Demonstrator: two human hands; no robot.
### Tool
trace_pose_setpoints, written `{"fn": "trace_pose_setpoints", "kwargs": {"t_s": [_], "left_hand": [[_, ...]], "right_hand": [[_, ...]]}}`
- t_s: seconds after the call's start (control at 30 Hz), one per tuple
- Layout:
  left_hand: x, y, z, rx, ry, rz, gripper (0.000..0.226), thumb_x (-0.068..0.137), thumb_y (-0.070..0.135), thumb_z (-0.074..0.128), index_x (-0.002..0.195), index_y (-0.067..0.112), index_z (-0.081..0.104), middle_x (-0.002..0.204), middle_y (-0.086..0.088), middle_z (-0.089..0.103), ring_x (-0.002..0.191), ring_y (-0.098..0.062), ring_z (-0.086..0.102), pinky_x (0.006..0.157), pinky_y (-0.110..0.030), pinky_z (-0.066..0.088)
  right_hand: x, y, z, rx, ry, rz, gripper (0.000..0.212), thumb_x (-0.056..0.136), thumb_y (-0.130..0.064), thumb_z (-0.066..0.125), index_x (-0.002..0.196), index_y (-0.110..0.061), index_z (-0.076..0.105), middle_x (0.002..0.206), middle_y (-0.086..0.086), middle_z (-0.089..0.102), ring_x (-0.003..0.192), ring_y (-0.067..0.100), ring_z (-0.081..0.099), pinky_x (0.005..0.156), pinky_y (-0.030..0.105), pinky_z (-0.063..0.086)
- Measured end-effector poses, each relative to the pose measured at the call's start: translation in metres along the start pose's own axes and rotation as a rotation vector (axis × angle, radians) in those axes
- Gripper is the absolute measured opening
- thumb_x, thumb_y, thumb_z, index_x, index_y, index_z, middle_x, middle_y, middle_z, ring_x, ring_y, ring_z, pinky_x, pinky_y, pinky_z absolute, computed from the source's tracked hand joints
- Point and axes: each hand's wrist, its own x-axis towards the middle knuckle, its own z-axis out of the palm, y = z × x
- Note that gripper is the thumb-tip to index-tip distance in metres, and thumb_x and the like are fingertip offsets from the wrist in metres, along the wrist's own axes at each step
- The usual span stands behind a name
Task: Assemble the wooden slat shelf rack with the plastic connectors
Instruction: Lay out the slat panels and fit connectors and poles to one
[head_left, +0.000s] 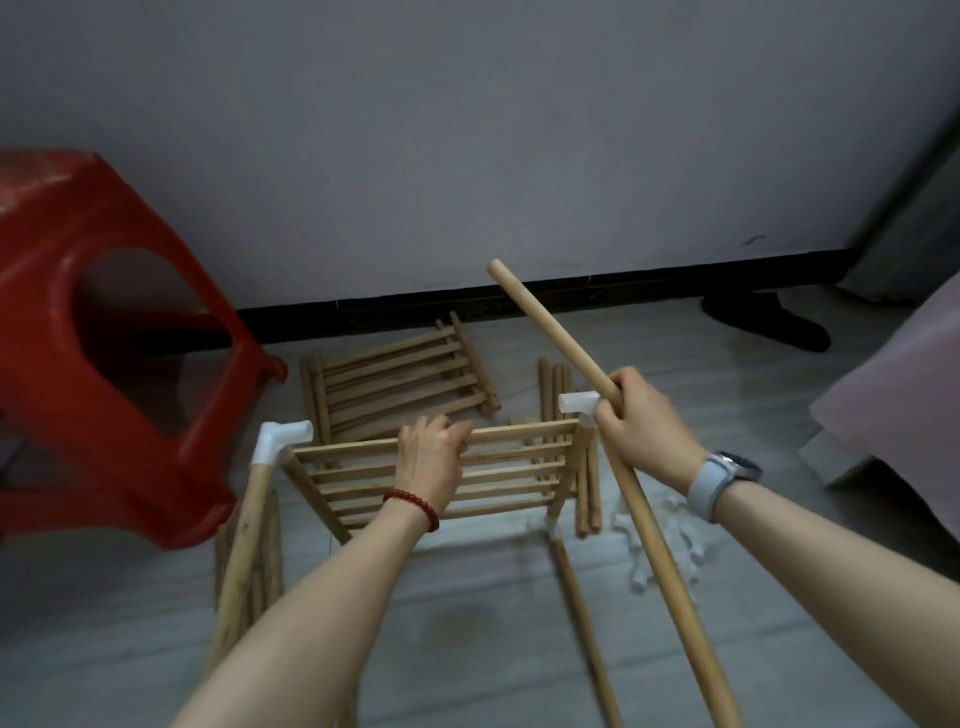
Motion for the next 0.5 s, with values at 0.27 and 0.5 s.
{"fn": "trace_pose_setpoints", "kwargs": {"t_s": [0.27,0.5], "left_hand": [[-0.012,-0.009,-0.049,-0.028,-0.016,-0.009,0.032,0.097,0.021,0.042,0.125,0.018,0.058,0.122,-0.002,0.057,0.118,-0.019,0.046,0.105,-0.033,0.025],[-0.059,-0.067,-0.109,0.003,-0.030,-0.352,0.051,0.095,0.033,0.048,0.141,0.015,0.035,0.145,-0.010,0.033,0.134,-0.028,0.030,0.109,-0.044,0.025]], "right_hand": [[-0.004,-0.024,0.017,-0.458,0.034,-0.054,0.001,0.099,-0.017,0.034,0.099,-0.018,0.033,0.091,0.000,0.042,0.057,0.015,0.038,0.055,0.032,0.032],[-0.041,-0.020,0.004,-0.683,-0.077,-0.124,0.024,0.095,-0.013,0.041,0.118,-0.020,0.035,0.104,0.001,0.045,0.058,0.017,0.040,0.049,0.027,0.029]]}}
